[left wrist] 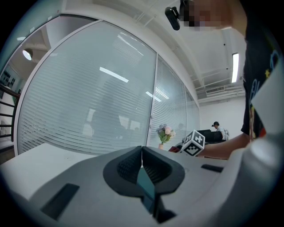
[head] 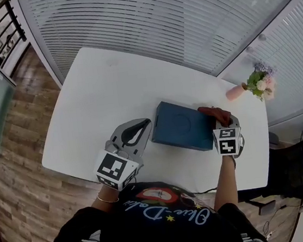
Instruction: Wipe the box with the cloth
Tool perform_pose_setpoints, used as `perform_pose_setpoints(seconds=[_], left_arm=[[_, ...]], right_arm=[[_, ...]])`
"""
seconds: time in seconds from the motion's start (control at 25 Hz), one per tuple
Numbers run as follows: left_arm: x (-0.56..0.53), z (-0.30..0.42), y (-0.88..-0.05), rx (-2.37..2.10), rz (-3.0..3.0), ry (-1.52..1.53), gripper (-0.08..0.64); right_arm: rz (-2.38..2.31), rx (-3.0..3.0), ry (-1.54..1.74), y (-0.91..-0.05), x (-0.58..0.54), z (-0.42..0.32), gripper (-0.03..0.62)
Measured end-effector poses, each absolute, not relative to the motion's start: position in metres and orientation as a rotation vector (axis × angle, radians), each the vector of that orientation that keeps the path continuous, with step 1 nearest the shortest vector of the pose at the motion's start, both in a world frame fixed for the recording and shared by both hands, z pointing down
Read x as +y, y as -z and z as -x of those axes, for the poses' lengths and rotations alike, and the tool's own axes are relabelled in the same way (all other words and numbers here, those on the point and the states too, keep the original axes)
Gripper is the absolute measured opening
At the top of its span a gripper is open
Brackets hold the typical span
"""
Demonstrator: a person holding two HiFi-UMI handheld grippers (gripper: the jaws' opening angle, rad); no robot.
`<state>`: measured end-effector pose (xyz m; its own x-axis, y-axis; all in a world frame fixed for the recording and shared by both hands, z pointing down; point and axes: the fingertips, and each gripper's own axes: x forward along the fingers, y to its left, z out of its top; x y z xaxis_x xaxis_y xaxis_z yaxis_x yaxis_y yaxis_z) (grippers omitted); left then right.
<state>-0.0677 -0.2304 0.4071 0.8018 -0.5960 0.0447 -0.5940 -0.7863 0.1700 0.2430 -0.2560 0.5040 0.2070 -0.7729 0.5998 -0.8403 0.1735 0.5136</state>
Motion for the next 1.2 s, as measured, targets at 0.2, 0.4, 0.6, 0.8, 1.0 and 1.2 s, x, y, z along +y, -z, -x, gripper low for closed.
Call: perform_pose_setpoints(seconds=[0.2, 0.4, 0.6, 0.8, 1.0, 1.2], left_arm=[[-0.23, 0.068, -0.406, -0.93, -2.816, 0.016, 0.003], [-0.23, 0.067, -0.405, -0.927, -2.817, 0.02, 0.003], [-0.231, 0.069, -0.404, -0.934, -2.815, 0.021, 0.003], [-0.23, 0.068, -0.404, -0.931, -2.814, 0.019, 0.003], [-0.231, 0.07, -0.404, -0.941, -2.811, 0.018, 0.003], [-0.231, 0.072, -0.406, -0.95, -2.806, 0.011, 0.003]], right_arm=[[-1.713, -1.638, -0.017, -0.461, -0.259, -0.224, 0.026], [-1.708, -1.858, 0.044, -0.427, -0.272, -0.171, 0.026], [-1.602, -2.042, 0.082, -0.421, -0.284, -0.11, 0.026], [-1.475, -2.169, 0.116, -0.427, -0.289, -0.056, 0.026], [-1.29, -2.257, 0.115, -0.445, -0.285, -0.006, 0.026], [-1.163, -2.244, 0.078, -0.471, -0.281, 0.011, 0.026]])
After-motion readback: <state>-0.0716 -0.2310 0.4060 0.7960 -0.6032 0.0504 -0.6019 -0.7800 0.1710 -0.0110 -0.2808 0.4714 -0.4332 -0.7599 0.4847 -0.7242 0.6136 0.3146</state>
